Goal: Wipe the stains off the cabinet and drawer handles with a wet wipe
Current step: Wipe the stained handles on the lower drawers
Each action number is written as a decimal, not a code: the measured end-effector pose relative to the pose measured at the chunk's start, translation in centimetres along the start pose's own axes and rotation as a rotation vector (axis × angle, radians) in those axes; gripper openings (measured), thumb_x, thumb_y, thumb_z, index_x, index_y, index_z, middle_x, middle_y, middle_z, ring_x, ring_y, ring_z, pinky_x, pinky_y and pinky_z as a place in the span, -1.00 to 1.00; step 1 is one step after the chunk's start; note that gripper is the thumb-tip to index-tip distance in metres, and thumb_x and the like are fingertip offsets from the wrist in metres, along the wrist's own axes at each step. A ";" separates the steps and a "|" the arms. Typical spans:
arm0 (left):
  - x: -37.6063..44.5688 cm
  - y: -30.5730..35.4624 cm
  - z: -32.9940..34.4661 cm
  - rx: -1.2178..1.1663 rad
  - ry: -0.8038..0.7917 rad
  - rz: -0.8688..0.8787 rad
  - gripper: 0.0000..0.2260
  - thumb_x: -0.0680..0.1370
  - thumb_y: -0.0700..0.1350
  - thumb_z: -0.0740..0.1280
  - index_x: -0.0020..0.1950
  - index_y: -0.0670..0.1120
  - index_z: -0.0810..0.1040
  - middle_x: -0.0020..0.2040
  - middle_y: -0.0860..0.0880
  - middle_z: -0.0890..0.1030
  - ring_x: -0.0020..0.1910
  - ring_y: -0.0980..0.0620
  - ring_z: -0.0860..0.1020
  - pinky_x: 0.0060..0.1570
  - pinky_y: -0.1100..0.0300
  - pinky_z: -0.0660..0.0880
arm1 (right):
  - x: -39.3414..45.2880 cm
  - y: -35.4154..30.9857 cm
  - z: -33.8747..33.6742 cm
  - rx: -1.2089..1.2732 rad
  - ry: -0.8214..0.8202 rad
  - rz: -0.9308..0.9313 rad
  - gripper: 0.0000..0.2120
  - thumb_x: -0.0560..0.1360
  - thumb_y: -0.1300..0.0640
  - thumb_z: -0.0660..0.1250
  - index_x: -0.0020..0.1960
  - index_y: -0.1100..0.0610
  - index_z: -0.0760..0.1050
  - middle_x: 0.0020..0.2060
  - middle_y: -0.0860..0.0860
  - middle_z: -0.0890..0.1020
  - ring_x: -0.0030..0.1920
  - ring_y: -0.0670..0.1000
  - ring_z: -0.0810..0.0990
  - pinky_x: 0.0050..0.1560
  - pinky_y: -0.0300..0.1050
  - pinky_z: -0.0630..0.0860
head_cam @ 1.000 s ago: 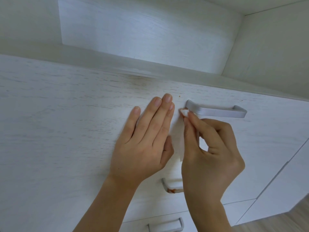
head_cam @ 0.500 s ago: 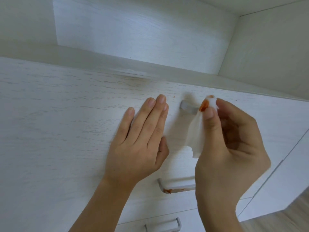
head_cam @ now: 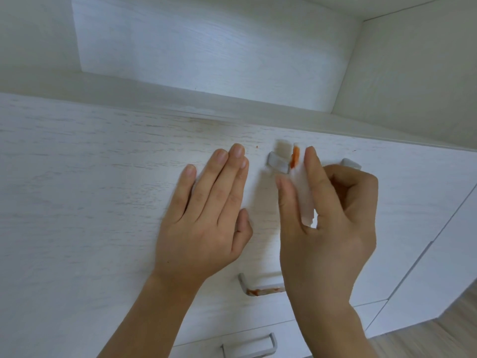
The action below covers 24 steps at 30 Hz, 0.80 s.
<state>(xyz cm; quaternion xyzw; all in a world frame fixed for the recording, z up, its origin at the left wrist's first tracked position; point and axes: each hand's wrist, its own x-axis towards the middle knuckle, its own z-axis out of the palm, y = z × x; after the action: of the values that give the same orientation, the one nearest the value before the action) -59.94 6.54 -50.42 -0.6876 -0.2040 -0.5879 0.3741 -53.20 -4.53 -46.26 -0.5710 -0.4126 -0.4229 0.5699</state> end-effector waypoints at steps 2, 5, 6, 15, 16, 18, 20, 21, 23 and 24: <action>0.0 0.0 0.0 0.002 -0.002 0.002 -0.46 0.53 -0.07 0.19 0.48 -0.26 0.26 0.46 -0.17 0.25 0.46 -0.08 0.23 0.45 -0.03 0.13 | 0.0 0.0 0.0 0.003 0.019 -0.003 -0.70 0.51 0.18 0.31 0.23 0.22 0.52 -0.07 -0.02 0.39 -0.14 -0.18 0.35 -0.08 -0.48 0.33; 0.0 0.0 0.0 -0.002 -0.002 0.002 -0.46 0.53 -0.06 0.19 0.48 -0.26 0.26 0.47 -0.16 0.24 0.46 -0.07 0.23 0.45 -0.03 0.13 | 0.0 -0.2 0.1 0.021 0.090 -0.029 -0.77 0.51 0.23 0.36 0.15 0.20 0.55 -0.15 0.00 0.48 -0.20 -0.18 0.42 -0.14 -0.52 0.35; 0.0 0.0 0.0 -0.001 0.000 0.003 -0.45 0.53 -0.06 0.20 0.48 -0.26 0.26 0.47 -0.16 0.24 0.46 -0.07 0.23 0.45 -0.03 0.13 | 0.0 -0.3 0.2 0.022 0.113 -0.043 -0.80 0.49 0.25 0.39 0.12 0.20 0.57 -0.18 0.03 0.52 -0.22 -0.18 0.45 -0.16 -0.53 0.36; 0.0 0.1 0.1 -0.006 0.008 0.002 -0.46 0.53 -0.07 0.18 0.48 -0.26 0.25 0.46 -0.16 0.25 0.46 -0.07 0.23 0.46 -0.03 0.14 | 0.4 0.4 0.4 0.057 0.156 -0.019 -0.89 0.47 0.27 0.42 0.00 0.23 0.63 -0.25 -0.01 0.51 -0.26 -0.17 0.45 -0.21 -0.54 0.36; 0.0 0.1 0.1 -0.005 0.007 0.004 -0.45 0.53 -0.07 0.18 0.48 -0.26 0.25 0.46 -0.16 0.25 0.46 -0.07 0.23 0.45 -0.03 0.14 | 0.4 0.5 0.4 0.049 0.151 -0.030 -0.88 0.46 0.27 0.43 -0.01 0.24 0.63 -0.25 0.00 0.52 -0.26 -0.18 0.45 -0.22 -0.54 0.35; 0.0 0.0 0.1 -0.003 0.004 0.003 -0.45 0.53 -0.07 0.18 0.48 -0.26 0.24 0.46 -0.16 0.25 0.47 -0.08 0.23 0.45 -0.03 0.14 | 0.3 0.6 0.4 0.046 0.147 -0.042 -0.88 0.46 0.28 0.44 0.00 0.24 0.63 -0.27 0.03 0.56 -0.27 -0.19 0.46 -0.23 -0.54 0.35; -0.1 0.0 0.0 0.006 0.002 0.006 -0.45 0.53 -0.08 0.17 0.48 -0.26 0.24 0.47 -0.17 0.24 0.47 -0.08 0.23 0.45 -0.04 0.14 | 0.3 0.7 0.4 0.052 0.146 -0.042 -0.87 0.45 0.29 0.44 0.00 0.25 0.63 -0.27 0.02 0.56 -0.26 -0.19 0.47 -0.23 -0.55 0.35; -0.1 0.0 0.0 0.011 -0.001 0.008 -0.45 0.53 -0.07 0.17 0.48 -0.27 0.23 0.47 -0.17 0.24 0.47 -0.08 0.23 0.45 -0.04 0.14 | 0.3 0.8 0.3 0.052 0.139 -0.049 -0.87 0.45 0.29 0.43 0.00 0.25 0.63 -0.26 0.01 0.55 -0.25 -0.19 0.46 -0.21 -0.56 0.34; 0.0 0.0 0.0 0.017 -0.006 0.010 -0.45 0.53 -0.07 0.17 0.49 -0.27 0.23 0.47 -0.17 0.24 0.47 -0.09 0.23 0.45 -0.04 0.14 | 0.3 1.1 0.1 0.066 0.127 -0.053 -0.87 0.45 0.30 0.42 0.01 0.26 0.62 -0.24 -0.01 0.53 -0.25 -0.18 0.47 -0.20 -0.57 0.34; 0.0 0.1 0.0 0.021 -0.006 0.007 -0.45 0.53 -0.07 0.18 0.49 -0.27 0.23 0.47 -0.17 0.24 0.47 -0.09 0.23 0.45 -0.05 0.14 | 0.4 1.2 0.1 0.080 0.128 -0.038 -0.86 0.45 0.30 0.42 0.02 0.25 0.62 -0.23 -0.01 0.52 -0.26 -0.18 0.47 -0.20 -0.56 0.34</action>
<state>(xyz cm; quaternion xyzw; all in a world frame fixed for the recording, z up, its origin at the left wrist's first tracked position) -59.90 6.49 -50.45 -0.6862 -0.2088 -0.5822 0.3829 -51.98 -4.48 -46.27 -0.5115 -0.4027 -0.4525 0.6095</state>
